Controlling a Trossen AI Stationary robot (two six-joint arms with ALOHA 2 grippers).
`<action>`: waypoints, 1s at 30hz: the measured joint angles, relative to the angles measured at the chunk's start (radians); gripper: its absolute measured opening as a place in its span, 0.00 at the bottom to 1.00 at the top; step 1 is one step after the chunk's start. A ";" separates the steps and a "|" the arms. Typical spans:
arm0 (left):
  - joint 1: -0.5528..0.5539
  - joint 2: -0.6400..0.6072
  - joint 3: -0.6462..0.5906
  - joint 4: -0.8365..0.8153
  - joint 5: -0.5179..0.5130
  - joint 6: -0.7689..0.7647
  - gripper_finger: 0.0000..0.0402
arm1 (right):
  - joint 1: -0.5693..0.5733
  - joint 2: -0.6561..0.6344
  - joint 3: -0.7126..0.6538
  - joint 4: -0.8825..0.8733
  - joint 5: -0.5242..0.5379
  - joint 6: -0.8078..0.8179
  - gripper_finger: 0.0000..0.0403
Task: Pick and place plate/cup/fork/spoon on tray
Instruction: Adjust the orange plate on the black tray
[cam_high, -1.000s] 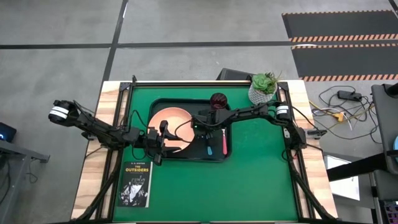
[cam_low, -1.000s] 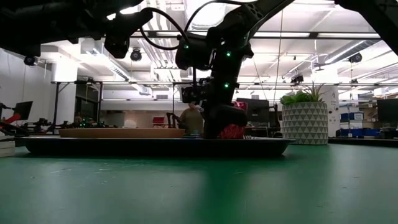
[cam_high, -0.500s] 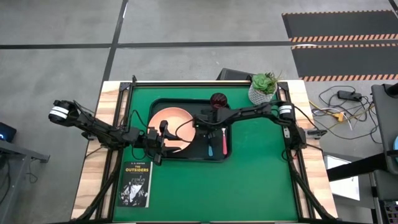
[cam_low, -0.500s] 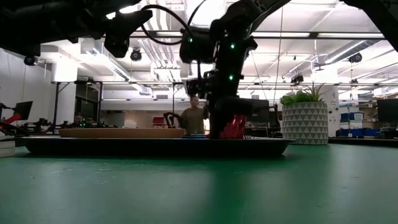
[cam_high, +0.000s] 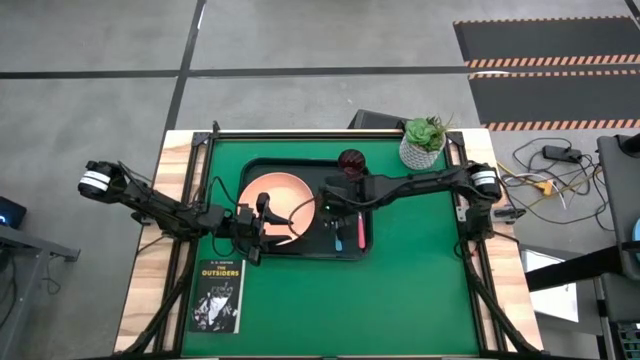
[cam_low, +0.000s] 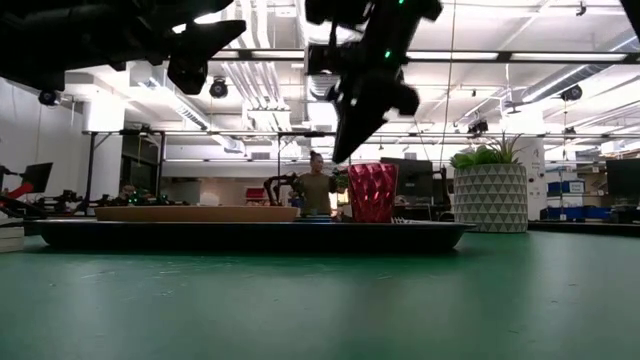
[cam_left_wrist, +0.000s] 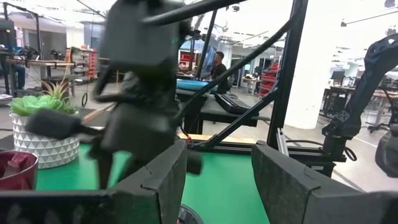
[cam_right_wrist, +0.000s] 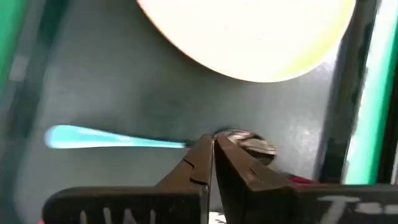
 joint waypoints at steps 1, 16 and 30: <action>0.000 0.000 0.000 -0.002 -0.001 0.000 0.40 | 0.014 -0.010 -0.004 -0.008 -0.002 0.012 0.02; 0.000 0.003 0.000 -0.008 -0.003 -0.024 0.40 | 0.188 -0.220 -0.230 -0.009 -0.002 0.199 0.02; 0.000 0.003 0.002 -0.008 -0.131 -0.092 0.40 | 0.237 -0.478 -0.701 0.589 0.006 0.191 0.02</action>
